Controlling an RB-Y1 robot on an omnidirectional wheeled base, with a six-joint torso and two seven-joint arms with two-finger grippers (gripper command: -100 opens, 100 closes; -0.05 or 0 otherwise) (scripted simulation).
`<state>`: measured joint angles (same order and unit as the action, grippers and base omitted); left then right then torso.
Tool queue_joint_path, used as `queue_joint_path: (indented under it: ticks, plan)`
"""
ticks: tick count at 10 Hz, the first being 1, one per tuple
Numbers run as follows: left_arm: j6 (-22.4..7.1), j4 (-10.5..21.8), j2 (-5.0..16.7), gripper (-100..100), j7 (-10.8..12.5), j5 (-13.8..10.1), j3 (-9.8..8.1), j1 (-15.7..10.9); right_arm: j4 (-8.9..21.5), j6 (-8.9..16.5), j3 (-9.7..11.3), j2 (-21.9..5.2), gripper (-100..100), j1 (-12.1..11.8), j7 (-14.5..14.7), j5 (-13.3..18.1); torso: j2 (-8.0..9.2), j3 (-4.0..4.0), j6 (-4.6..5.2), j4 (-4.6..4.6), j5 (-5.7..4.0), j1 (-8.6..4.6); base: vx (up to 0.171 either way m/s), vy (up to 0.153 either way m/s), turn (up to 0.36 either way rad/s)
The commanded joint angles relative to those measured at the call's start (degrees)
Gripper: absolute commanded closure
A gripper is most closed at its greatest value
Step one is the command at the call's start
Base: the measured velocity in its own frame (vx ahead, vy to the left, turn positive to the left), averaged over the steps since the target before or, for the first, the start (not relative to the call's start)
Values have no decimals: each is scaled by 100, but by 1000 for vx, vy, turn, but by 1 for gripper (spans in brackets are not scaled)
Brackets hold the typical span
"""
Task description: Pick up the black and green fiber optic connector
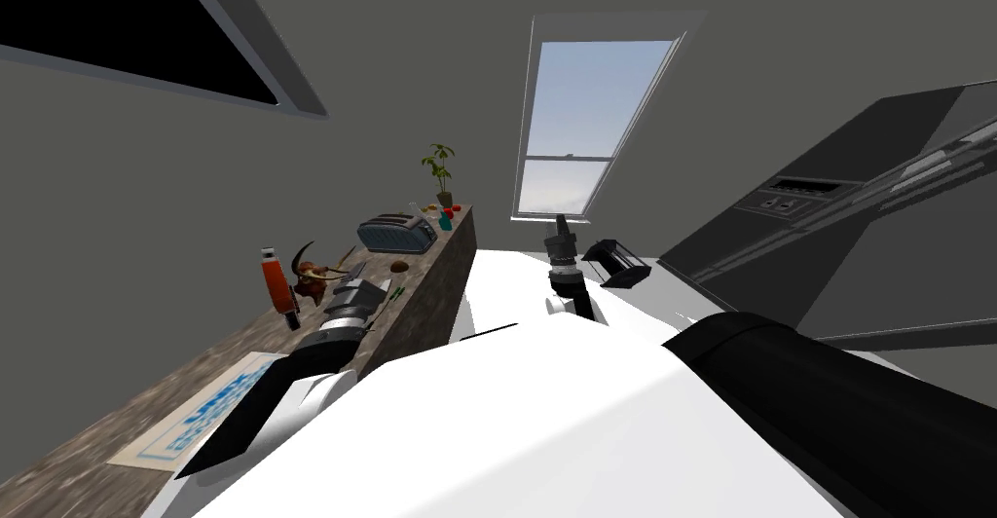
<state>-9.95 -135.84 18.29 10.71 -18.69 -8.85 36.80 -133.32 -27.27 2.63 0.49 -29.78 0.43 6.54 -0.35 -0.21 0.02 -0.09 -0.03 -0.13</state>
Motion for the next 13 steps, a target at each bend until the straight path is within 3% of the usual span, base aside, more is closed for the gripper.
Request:
queue_joint_path:
  ticks: [1, 2, 3, 5, 8, 9, 10, 12, 13]
  plan:
    - [-286, -22, 146, -100, 211, -183, -176, 95, 0, 0, 0, 0, 0, 0, 0, 0, 0, 0, 0, 0, 0, 0, 90, -62, 96]
    - [-463, -22, 146, -100, 211, -183, -176, 95, 0, 0, 0, 0, 0, 0, 0, 0, -2, -1, -2, 0, -1, -3, 73, -55, 56]
    - [-610, -30, 256, -100, 381, -335, -323, 163, 0, 0, 0, 0, 0, 0, 0, 0, 3, 2, 0, 1, 0, -1, 77, -42, 107]
    - [-859, -30, 256, -100, 381, -335, -323, 163, 0, 0, 0, 0, 0, 0, 0, 0, 2, 1, 1, 1, 2, 9, 58, -24, 18]
    - [-1424, -28, 464, -100, 717, -650, -628, 303, 0, 0, 0, 0, 0, 0, 0, 0, 6, 3, 0, 1, 2, 6, 80, -51, 70]
    - [-1606, -28, 464, -100, 717, -650, -628, 303, 0, 0, 0, 0, 0, 0, 0, 0, -3, -1, -1, 0, 0, -3, 84, -48, 59]
    - [-1770, -16, 561, -100, 880, -811, -783, 376, 0, 0, 0, 0, 0, 0, 0, 0, -1, -1, 1, 0, 0, 3, 100, -29, 78]
    - [-2040, -16, 561, -100, 880, -811, -783, 376, 0, 0, 0, 0, 0, 0, 0, 0, 0, 0, 1, 0, 2, 11, 52, -25, 7]
    - [-2202, 5, 651, -100, 1040, -973, -938, 450, 0, 0, 0, 0, 0, 1, 0, 0, 15, 8, 1, 3, 3, 15, 59, -28, 53]
